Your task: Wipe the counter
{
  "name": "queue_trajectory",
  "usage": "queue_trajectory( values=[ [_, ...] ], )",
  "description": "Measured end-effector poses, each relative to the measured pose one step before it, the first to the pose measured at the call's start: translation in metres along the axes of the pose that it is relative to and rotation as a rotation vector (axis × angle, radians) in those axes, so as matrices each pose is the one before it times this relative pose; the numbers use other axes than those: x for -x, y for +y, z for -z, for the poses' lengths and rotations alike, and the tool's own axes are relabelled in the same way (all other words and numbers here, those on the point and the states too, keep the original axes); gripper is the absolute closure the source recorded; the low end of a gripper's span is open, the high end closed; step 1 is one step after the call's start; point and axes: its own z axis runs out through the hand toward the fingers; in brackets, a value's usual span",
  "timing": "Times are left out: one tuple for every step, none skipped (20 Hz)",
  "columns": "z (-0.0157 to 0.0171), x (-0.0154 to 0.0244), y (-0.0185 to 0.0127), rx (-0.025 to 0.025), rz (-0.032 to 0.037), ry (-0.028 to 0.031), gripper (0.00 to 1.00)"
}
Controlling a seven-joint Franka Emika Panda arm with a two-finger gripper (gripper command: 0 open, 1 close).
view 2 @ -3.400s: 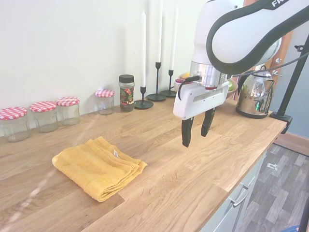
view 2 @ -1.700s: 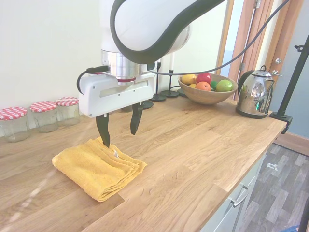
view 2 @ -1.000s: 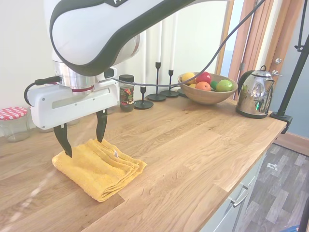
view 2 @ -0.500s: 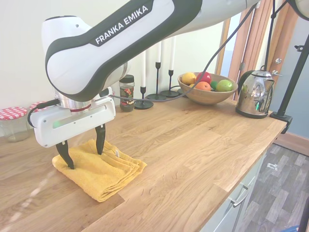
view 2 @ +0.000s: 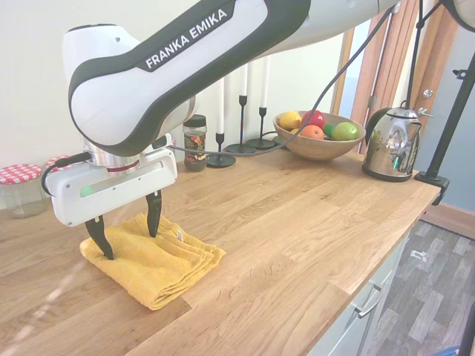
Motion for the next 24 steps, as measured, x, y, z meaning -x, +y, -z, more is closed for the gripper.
queue_trajectory(
  values=[
    [-0.00005, 0.00069, -0.00042, -0.00180, 0.00120, 0.00057, 1.00],
    [-0.00003, 0.00065, -0.00041, -0.00175, 0.00112, 0.00057, 1.00],
    [-0.00009, 0.00057, -0.00038, -0.00203, 0.00097, 0.00065, 1.00],
    [0.00000, 0.00038, -0.00028, -0.00144, 0.00065, 0.00046, 1.00],
    [0.00001, 0.00007, -0.00010, -0.00086, 0.00003, 0.00010, 1.00],
    [-0.00006, 0.00003, -0.00008, -0.00123, -0.00004, 0.00024, 1.00],
    [-0.00003, -0.00011, -0.00003, -0.00095, -0.00014, 0.00042, 1.00],
    [-0.00003, -0.00039, 0.00015, -0.00012, -0.00061, 0.00039, 1.00],
    [0.00000, -0.00038, 0.00012, -0.00027, -0.00058, 0.00043, 1.00],
    [-0.00001, -0.00032, 0.00011, -0.00014, -0.00048, 0.00033, 1.00],
    [-0.00004, -0.00036, 0.00016, 0.00015, -0.00056, 0.00028, 1.00],
    [-0.00004, -0.00036, 0.00017, 0.00020, -0.00056, 0.00028, 1.00],
    [-0.00005, -0.00040, 0.00019, 0.00022, -0.00061, 0.00030, 1.00],
    [-0.00004, -0.00035, 0.00017, 0.00018, -0.00011, 0.00026, 1.00],
    [-0.00002, -0.00025, 0.00012, 0.00011, -0.00024, 0.00021, 1.00],
    [0.00008, -0.00034, 0.00015, 0.00002, -0.00007, 0.00034, 1.00],
    [0.00010, -0.00054, 0.00025, 0.00008, -0.00025, 0.00051, 1.00],
    [0.00013, -0.00059, 0.00027, 0.00006, -0.00056, 0.00057, 1.00],
    [0.00018, -0.00044, 0.00020, -0.00008, -0.00045, 0.00049, 1.00],
    [0.00022, -0.00018, 0.00008, -0.00023, -0.00017, 0.00030, 1.00],
    [0.00027, -0.00001, -0.00001, -0.00042, 0.00002, 0.00023, 1.00],
    [0.00017, 0.00014, -0.00012, -0.00057, 0.00027, 0.00022, 1.00],
    [-0.00010, 0.00060, -0.00022, -0.00030, 0.00107, 0.00023, 1.00],
    [-0.00011, 0.00033, -0.00008, -0.00064, 0.00111, 0.00109, 1.00]
  ],
)
